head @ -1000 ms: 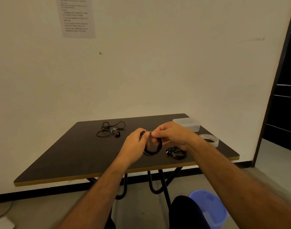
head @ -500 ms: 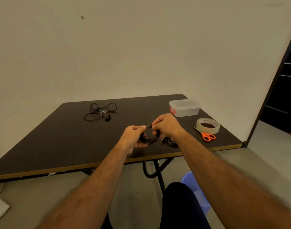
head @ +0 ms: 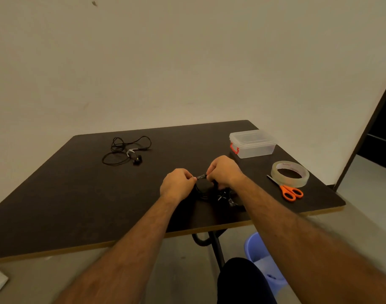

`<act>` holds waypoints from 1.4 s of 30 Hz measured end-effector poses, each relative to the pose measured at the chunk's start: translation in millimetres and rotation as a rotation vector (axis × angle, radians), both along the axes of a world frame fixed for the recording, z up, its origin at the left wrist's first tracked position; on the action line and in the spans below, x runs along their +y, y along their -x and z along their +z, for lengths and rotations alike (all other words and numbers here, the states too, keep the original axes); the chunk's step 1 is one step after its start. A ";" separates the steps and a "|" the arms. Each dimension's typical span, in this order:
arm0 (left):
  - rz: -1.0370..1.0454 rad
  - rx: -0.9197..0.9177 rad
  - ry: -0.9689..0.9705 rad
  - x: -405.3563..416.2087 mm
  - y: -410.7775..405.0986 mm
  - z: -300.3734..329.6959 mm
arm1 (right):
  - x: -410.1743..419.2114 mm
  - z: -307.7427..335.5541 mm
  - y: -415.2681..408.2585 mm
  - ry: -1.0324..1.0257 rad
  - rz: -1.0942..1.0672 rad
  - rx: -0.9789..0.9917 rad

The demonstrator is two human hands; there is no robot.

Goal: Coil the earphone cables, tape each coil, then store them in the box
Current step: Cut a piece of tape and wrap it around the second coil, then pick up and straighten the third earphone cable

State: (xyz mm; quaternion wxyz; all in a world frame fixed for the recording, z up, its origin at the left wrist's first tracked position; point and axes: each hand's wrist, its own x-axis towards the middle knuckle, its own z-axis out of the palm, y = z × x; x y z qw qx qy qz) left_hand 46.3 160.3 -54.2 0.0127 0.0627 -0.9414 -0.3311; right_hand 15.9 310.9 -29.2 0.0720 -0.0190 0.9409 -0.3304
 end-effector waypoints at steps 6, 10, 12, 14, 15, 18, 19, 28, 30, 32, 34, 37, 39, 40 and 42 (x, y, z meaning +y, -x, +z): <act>-0.047 -0.028 0.060 4.0 11.5 -4.3 | 7.6 -0.3 9.4 -0.111 0.071 0.029; -0.040 0.023 0.037 -0.3 12.9 -4.3 | 7.6 -4.2 12.3 -0.144 0.091 0.060; -0.034 0.042 0.029 -5.7 12.7 -2.7 | 7.5 -4.4 13.4 -0.146 0.086 0.084; -0.024 0.065 0.024 -13.9 10.9 0.1 | 6.6 -1.7 13.4 -0.151 0.078 0.116; -0.012 0.080 0.026 -19.5 9.9 2.1 | 4.8 0.8 13.2 -0.153 0.078 0.148; 0.039 0.126 0.016 -37.1 8.1 7.3 | -4.5 8.1 13.2 -0.131 0.074 0.260; 0.057 0.134 0.012 -43.9 7.2 9.1 | -10.2 10.6 13.4 -0.116 0.074 0.285; 0.163 0.176 0.065 -132.5 6.9 17.3 | -107.2 21.1 24.9 -0.032 0.196 0.312; 0.183 0.170 0.080 -158.4 14.6 15.4 | -130.5 18.0 32.1 -0.028 0.232 0.299; 0.192 0.153 0.111 -182.8 24.7 12.3 | -149.6 13.1 41.5 -0.038 0.269 0.283; 0.206 0.145 0.134 -206.9 39.3 8.9 | -167.4 8.2 56.3 -0.059 0.293 0.275; 0.236 0.166 0.170 -234.7 65.3 7.2 | -187.3 2.9 83.0 -0.079 0.288 0.281; 0.246 0.178 0.188 -248.6 86.8 6.9 | -197.5 0.6 104.6 -0.086 0.275 0.291; 0.250 0.186 0.196 -254.9 98.5 6.7 | -202.3 -1.0 116.6 -0.088 0.269 0.298; 0.251 0.206 0.208 -264.0 119.7 6.3 | -208.7 -3.9 138.9 -0.096 0.255 0.308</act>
